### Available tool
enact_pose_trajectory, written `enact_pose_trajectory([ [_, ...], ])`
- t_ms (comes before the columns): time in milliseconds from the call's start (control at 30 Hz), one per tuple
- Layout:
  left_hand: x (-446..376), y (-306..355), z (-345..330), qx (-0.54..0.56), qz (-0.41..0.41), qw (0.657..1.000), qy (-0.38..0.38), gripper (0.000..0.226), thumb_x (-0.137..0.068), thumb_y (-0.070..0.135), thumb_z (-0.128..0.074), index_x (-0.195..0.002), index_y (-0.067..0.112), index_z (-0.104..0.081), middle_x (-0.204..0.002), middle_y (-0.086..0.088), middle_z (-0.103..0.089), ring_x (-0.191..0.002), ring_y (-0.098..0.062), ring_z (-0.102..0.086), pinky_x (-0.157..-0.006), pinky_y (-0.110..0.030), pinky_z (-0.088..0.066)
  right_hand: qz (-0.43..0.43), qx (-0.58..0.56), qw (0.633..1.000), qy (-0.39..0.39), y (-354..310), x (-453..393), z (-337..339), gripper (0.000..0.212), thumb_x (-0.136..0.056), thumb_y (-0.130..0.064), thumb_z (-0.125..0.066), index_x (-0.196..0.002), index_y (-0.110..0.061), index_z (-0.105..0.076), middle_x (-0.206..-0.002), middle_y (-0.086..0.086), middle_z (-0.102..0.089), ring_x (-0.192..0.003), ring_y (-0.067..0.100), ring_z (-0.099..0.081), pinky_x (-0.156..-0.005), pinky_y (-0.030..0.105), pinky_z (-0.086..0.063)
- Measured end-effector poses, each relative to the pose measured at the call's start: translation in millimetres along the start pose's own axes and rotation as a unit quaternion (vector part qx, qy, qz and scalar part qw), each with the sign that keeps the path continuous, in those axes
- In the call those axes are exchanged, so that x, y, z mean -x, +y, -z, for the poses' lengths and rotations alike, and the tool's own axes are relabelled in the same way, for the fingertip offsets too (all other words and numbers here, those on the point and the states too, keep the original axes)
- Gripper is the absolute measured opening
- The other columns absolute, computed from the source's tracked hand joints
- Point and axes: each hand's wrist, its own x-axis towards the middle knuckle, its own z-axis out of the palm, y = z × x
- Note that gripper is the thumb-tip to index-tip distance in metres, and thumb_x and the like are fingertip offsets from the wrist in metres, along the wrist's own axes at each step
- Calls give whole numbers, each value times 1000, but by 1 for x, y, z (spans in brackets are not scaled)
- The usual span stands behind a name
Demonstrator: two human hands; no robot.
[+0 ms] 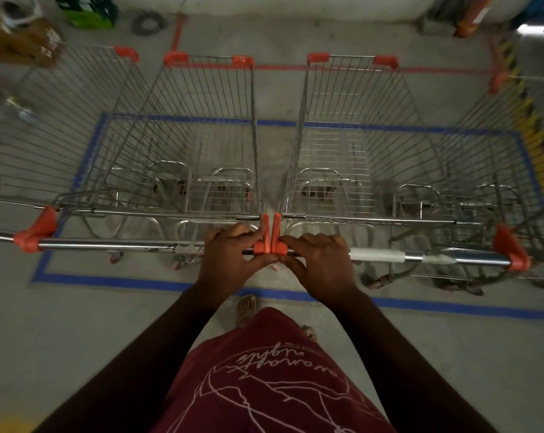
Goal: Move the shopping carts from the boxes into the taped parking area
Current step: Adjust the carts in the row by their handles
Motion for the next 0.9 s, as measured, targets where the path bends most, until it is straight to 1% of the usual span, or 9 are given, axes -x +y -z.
enact_pose_trajectory([
  [167,2,-3,2,11,-21,1000,12,69,-79,71,-65,-129,25,-72,-98,23,-54,-92,9,-45,-91,-27,-24,-1,-3,1000,-3,-2,3,-1,40,-96,-62,-47,-122,-39,-68,-90,-8,-71,-82,21,-67,-80,40,-45],
  [333,4,-2,3,-6,-39,999,27,66,-79,70,-64,-125,23,-74,-98,14,-64,-95,1,-53,-94,-26,-23,-12,4,1000,-11,-6,5,1,42,-97,-62,-44,-123,-39,-68,-92,-9,-72,-83,22,-67,-80,41,-45],
  [433,5,-3,3,2,-38,999,22,67,-81,70,-65,-126,22,-74,-100,14,-67,-95,-2,-60,-101,-31,-31,-14,-5,1000,-11,-7,6,3,46,-97,-62,-43,-127,-37,-68,-97,-8,-73,-86,23,-68,-84,43,-46],
  [533,6,-2,7,1,-40,999,-6,67,-85,69,-64,-133,23,-69,-116,11,-68,-104,-8,-64,-105,-45,-42,-10,-44,999,4,-4,10,7,50,-97,-59,-48,-134,-29,-66,-114,-7,-73,-102,22,-68,-97,45,-43],
  [633,8,12,8,13,-33,999,-1,60,-90,60,-63,-138,24,-63,-137,10,-60,-123,-11,-58,-110,-42,-38,-11,-93,994,47,6,21,19,49,-97,-52,-57,-138,-26,-63,-129,-6,-70,-119,20,-63,-108,45,-37],
  [700,5,32,4,21,-35,999,13,53,-93,48,-65,-138,21,-64,-143,9,-57,-130,-13,-55,-112,-45,-39,-20,-136,988,69,17,33,28,46,-98,-45,-62,-140,-25,-63,-132,-6,-69,-122,19,-62,-107,47,-41],
  [767,-3,59,-7,35,-59,998,12,47,-95,40,-66,-136,18,-65,-140,4,-60,-130,-15,-54,-112,-48,-40,-23,-184,978,99,32,46,37,42,-99,-35,-66,-139,-22,-64,-131,-6,-70,-122,18,-64,-103,48,-46],
  [867,-18,108,-30,50,-109,993,-3,43,-93,34,-70,-132,16,-68,-132,0,-66,-123,-13,-55,-120,-26,-24,-28,-211,965,157,59,71,52,39,-98,-22,-70,-136,-18,-66,-130,-4,-71,-121,17,-65,-100,48,-50],
  [900,-23,124,-39,65,-116,991,-19,42,-93,33,-71,-132,17,-68,-131,1,-66,-122,-12,-56,-120,-26,-26,-35,-213,962,169,68,80,57,37,-98,-21,-70,-135,-16,-67,-129,-3,-71,-121,17,-66,-100,48,-50],
])
